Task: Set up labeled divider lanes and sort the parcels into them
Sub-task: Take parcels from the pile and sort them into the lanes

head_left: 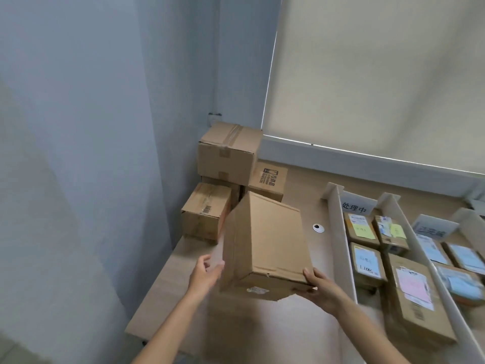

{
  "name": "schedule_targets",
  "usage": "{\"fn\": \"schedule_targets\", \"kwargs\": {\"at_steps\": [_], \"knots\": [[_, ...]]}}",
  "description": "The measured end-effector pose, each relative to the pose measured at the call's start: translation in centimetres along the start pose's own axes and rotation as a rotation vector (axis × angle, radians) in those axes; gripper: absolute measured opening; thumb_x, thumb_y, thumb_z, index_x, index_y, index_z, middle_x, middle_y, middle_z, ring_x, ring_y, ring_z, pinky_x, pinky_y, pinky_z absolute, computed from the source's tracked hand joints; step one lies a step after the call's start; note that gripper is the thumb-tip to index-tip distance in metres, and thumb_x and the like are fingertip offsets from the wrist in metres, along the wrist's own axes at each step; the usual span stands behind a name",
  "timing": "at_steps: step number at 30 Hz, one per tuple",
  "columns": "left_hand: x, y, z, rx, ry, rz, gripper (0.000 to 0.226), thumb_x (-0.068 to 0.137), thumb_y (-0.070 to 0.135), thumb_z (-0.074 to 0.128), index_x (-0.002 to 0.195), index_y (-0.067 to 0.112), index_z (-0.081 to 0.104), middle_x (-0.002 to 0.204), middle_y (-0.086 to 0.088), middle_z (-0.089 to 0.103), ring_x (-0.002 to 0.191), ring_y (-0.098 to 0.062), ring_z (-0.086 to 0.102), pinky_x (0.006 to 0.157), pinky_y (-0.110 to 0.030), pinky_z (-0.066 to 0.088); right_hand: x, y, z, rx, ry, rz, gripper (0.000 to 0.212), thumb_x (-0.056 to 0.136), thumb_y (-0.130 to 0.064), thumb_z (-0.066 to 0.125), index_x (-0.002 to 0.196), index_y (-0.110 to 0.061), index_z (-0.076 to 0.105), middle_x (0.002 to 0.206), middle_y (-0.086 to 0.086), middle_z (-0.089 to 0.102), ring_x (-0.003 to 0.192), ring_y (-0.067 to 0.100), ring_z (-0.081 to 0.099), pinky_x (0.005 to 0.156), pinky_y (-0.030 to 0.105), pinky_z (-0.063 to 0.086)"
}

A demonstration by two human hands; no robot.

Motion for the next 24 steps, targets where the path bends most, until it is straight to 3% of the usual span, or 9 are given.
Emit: {"fn": "schedule_targets", "kwargs": {"at_steps": [3,6,8,11,13,17,19,22,24], "knots": [[-5.6,0.7,-0.3,-0.177,-0.203,-0.093,0.084,0.079,0.050,0.065,0.146,0.020,0.023,0.144,-0.010,0.039,0.128,-0.029,0.043,0.102,-0.041,0.038,-5.9,0.5,-1.3,0.079,-0.138,-0.020,0.044,0.082,-0.018,0.060,0.122,0.001,0.055,0.124,0.023,0.056,0.109,0.036,0.057,0.078,0.041,0.058],[-11.6,1.4,-0.5,-0.466,-0.431,-0.046,0.079,0.069,0.049,0.067,0.137,0.023,0.035,0.130,-0.005,0.055,0.116,-0.026,0.055,0.094,-0.038,0.049,-11.6,1.1,-2.0,0.132,-0.226,-0.058,0.044,0.086,-0.016,0.053,0.125,0.002,0.052,0.129,0.025,0.055,0.116,0.038,0.054,0.081,0.043,0.057],[-14.4,2.0,-1.0,-0.505,-0.410,0.011,0.070,0.071,0.046,0.067,0.131,0.021,0.041,0.122,-0.002,0.061,0.109,-0.022,0.059,0.084,-0.032,0.053,-14.5,0.9,-2.0,-0.008,-0.195,-0.127,0.047,0.089,-0.018,0.053,0.134,-0.007,0.047,0.129,0.019,0.054,0.115,0.032,0.054,0.087,0.045,0.055],[-17.2,2.8,-1.1,-0.466,-0.290,0.114,0.058,0.076,0.040,0.069,0.125,0.018,0.047,0.111,0.000,0.064,0.101,-0.018,0.061,0.078,-0.027,0.053,-18.2,-0.2,-1.3,-0.505,-0.042,-0.331,0.060,0.094,-0.038,0.050,0.147,-0.029,0.026,0.147,-0.001,0.037,0.124,0.014,0.044,0.101,0.038,0.037],[-18.6,3.7,-1.0,-0.457,-0.227,0.219,0.054,0.076,0.034,0.074,0.122,0.016,0.051,0.107,0.001,0.066,0.097,-0.013,0.063,0.073,-0.021,0.053,-20.3,-0.6,0.4,-0.566,-0.067,-0.436,0.061,0.092,-0.050,0.045,0.147,-0.036,0.022,0.150,-0.012,0.029,0.125,0.006,0.037,0.101,0.032,0.033],[-21.2,5.4,-0.6,-0.356,-0.183,0.390,0.054,0.076,0.034,0.076,0.122,0.021,0.050,0.109,0.002,0.064,0.095,-0.009,0.062,0.062,-0.014,0.053,-23.9,0.6,3.0,-0.478,-0.189,-0.520,0.062,0.082,-0.058,0.057,0.137,-0.043,0.032,0.128,-0.019,0.053,0.113,0.003,0.056,0.088,0.023,0.052],[-22.3,5.9,-0.2,-0.287,-0.205,0.464,0.053,0.079,0.038,0.072,0.125,0.026,0.048,0.109,0.008,0.063,0.098,-0.008,0.061,0.070,-0.020,0.056,-24.6,1.3,2.3,-0.400,-0.133,-0.564,0.071,0.079,-0.054,0.065,0.139,-0.036,0.033,0.125,-0.009,0.060,0.112,0.012,0.060,0.090,0.031,0.053],[-24.0,6.6,-0.7,-0.234,-0.287,0.573,0.042,0.090,0.041,0.058,0.130,0.036,0.045,0.119,0.019,0.058,0.112,-0.003,0.055,0.092,-0.021,0.049,-25.4,1.8,0.4,-0.120,-0.141,-0.521,0.042,0.093,-0.027,0.052,0.134,-0.026,0.043,0.121,0.000,0.065,0.112,0.017,0.062,0.091,0.030,0.051],[-24.7,6.8,-1.6,-0.173,-0.325,0.615,0.045,0.089,0.052,0.048,0.133,0.041,0.044,0.129,0.019,0.052,0.121,-0.002,0.047,0.097,-0.022,0.044,-26.1,2.5,-0.6,0.017,-0.184,-0.478,0.037,0.096,-0.022,0.046,0.132,-0.023,0.047,0.123,0.002,0.065,0.112,0.016,0.062,0.090,0.029,0.052]]}}
Point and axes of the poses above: each hand's wrist, its own x-axis towards the middle knuckle, its own z-axis out of the palm, y = z × x, the point moved 4 cm from there along x, towards the middle knuckle
